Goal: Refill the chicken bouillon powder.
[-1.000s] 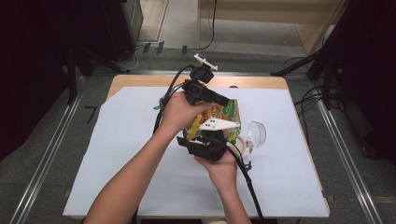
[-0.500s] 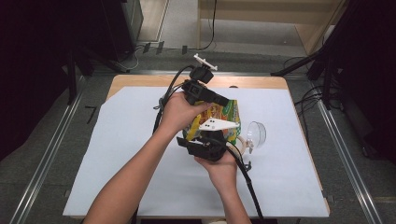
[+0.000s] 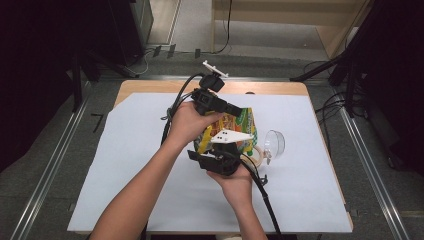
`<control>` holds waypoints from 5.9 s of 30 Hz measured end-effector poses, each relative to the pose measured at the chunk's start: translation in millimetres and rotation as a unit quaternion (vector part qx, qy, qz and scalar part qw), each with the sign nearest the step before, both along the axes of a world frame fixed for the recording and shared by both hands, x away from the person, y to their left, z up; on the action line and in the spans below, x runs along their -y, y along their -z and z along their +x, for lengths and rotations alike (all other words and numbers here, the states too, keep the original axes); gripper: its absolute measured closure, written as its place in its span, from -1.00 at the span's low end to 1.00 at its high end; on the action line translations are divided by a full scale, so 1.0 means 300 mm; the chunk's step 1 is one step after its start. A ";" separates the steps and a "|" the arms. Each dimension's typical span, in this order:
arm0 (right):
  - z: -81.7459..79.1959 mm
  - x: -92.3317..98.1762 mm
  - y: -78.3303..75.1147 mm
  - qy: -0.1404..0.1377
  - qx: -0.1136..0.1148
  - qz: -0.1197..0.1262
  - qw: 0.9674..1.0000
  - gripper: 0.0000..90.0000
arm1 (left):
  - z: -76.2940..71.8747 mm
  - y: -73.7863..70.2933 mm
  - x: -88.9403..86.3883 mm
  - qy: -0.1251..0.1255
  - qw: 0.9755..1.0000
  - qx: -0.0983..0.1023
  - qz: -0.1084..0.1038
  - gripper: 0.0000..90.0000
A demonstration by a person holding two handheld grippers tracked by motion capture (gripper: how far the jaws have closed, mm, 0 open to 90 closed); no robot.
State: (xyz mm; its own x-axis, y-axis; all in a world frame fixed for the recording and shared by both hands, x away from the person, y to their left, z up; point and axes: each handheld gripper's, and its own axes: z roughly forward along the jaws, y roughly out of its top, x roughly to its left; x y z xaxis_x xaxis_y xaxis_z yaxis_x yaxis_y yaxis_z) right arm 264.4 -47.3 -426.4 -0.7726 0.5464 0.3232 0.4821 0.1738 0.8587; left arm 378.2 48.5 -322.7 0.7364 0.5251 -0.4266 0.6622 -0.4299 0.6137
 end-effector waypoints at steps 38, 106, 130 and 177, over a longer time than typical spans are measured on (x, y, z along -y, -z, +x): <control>-0.042 -0.037 0.105 -0.030 -0.001 -0.026 0.999 0.18 | -0.084 0.064 -0.100 0.029 0.999 -0.002 -0.012 0.85; -0.053 0.008 0.206 -0.016 0.023 -0.052 0.998 -0.02 | -0.110 0.121 -0.215 0.052 0.998 -0.021 -0.006 0.89; -0.046 0.027 0.206 0.001 0.028 -0.076 0.997 -0.02 | -0.121 0.137 -0.239 0.066 0.997 -0.025 -0.024 0.74; -0.070 0.033 0.192 -0.009 0.037 -0.070 0.997 -0.02 | -0.085 0.134 -0.408 0.044 0.996 0.000 -0.082 0.98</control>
State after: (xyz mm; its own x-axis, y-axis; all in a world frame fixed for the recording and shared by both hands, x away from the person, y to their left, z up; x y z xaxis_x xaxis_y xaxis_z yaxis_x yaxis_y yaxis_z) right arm 243.4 -57.3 -484.0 -0.8018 0.5681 0.1855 0.4133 0.3029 0.8587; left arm 352.6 171.0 -362.8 0.7762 0.3811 -0.5022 0.6268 -0.3800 0.6803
